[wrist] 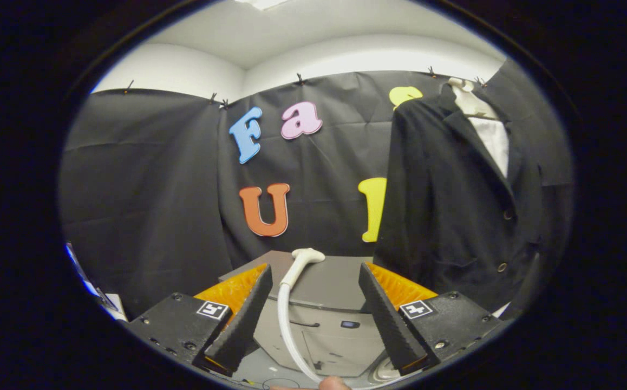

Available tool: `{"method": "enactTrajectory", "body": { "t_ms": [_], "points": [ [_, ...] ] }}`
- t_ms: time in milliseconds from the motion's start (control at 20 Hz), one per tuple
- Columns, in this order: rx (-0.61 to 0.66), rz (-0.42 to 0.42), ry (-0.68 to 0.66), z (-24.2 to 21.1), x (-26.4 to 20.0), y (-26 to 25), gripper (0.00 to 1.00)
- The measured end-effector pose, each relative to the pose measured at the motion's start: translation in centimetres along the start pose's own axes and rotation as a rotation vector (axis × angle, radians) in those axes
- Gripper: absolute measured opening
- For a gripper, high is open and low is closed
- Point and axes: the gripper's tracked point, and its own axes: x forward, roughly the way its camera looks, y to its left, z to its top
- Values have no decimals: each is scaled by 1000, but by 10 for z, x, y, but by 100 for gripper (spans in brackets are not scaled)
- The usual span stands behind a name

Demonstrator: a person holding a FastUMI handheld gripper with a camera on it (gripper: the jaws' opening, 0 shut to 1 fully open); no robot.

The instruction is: Iron the clothes twice with a garment steamer, once on the left side and once on the right side.

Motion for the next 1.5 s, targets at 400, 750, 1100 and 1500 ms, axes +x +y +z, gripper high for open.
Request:
{"method": "enactTrajectory", "body": {
  "t_ms": [400, 750, 1100, 1500],
  "points": [
    [5, 32, 252, -45, 183, 28, 100],
    [27, -43, 494, -103, 274, 25, 98],
    [-10, -119, 644, -139, 306, 15, 93],
    [-22, -120, 653, -143, 310, 27, 61]
  ]
}}
